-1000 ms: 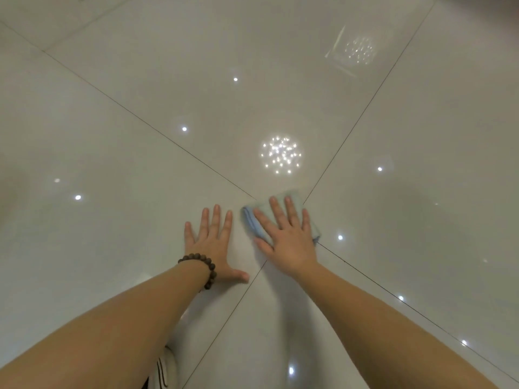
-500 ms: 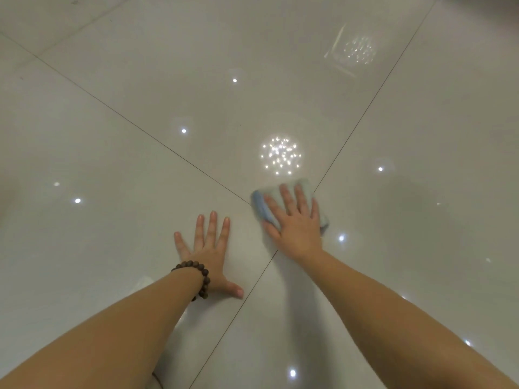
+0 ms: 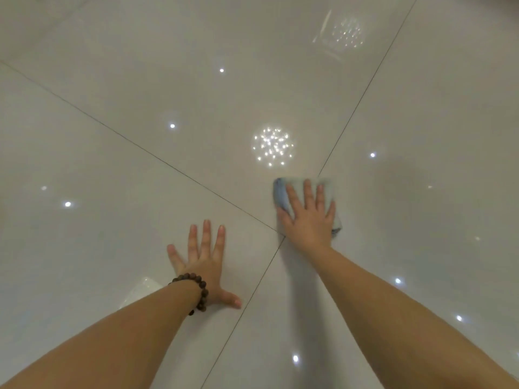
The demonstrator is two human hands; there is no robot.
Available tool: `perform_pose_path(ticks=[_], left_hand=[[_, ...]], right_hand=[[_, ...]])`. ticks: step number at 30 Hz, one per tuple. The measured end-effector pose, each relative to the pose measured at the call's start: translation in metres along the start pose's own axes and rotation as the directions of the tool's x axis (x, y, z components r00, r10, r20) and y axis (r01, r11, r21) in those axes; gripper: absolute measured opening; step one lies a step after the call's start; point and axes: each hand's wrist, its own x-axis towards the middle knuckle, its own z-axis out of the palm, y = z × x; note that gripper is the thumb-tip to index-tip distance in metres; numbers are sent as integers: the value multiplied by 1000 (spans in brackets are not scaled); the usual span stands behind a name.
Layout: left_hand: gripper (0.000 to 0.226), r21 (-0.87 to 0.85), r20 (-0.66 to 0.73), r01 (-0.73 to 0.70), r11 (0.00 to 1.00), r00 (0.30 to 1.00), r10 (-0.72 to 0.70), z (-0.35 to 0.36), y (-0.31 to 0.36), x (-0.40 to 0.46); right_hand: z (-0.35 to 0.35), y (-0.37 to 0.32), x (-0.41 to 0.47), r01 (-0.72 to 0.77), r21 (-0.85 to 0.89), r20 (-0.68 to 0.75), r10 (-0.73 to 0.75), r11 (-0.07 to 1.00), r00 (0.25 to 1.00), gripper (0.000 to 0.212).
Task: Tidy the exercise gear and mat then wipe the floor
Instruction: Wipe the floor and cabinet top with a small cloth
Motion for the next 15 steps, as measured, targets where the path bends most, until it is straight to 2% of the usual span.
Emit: perform_pose_path(ticks=[2, 4, 5, 6, 7, 8, 9, 10, 11, 12, 15], left_hand=[[157, -5, -17, -6, 1000, 1000, 6, 0, -1, -1], [156, -9, -37, -24, 1000, 999, 23, 1, -2, -1], [156, -15, -38, -31, 999, 999, 30, 1, -2, -2], [156, -19, -37, -36, 999, 999, 35, 2, -1, -3], [156, -21, -39, -39, 999, 998, 39, 2, -1, -3], [156, -18, -45, -41, 999, 998, 40, 4, -2, -3], [156, -10, -53, -43, 999, 998, 42, 4, -2, -3], [156, -3, -57, -44, 999, 997, 44, 4, -3, -3], [156, 0, -58, -45, 999, 997, 45, 3, -3, -3], [156, 0, -64, -46, 999, 997, 46, 3, -3, -4], [156, -8, -84, -58, 998, 995, 57, 5, -3, -5]], right_hand=[[8, -20, -18, 252, -48, 72, -248, 967, 966, 66], [4, -3, -21, 392, -99, 111, -381, 915, 918, 65], [0, 16, -20, 373, -98, 111, -363, 922, 925, 64], [-4, 38, -21, 280, -97, 99, -271, 955, 957, 64], [-9, 60, -24, 112, -81, 70, -106, 990, 992, 63], [-12, 75, -30, -94, -37, 36, 95, 995, 995, 62], [-12, 77, -36, -269, 11, 26, 269, 963, 963, 61], [-10, 67, -42, -379, 45, 28, 378, 924, 925, 61], [-4, 47, -48, -414, 54, 24, 413, 909, 910, 61], [4, 20, -56, -384, 53, 14, 384, 922, 923, 61], [28, -46, -87, -94, 55, 27, 93, 994, 995, 59]])
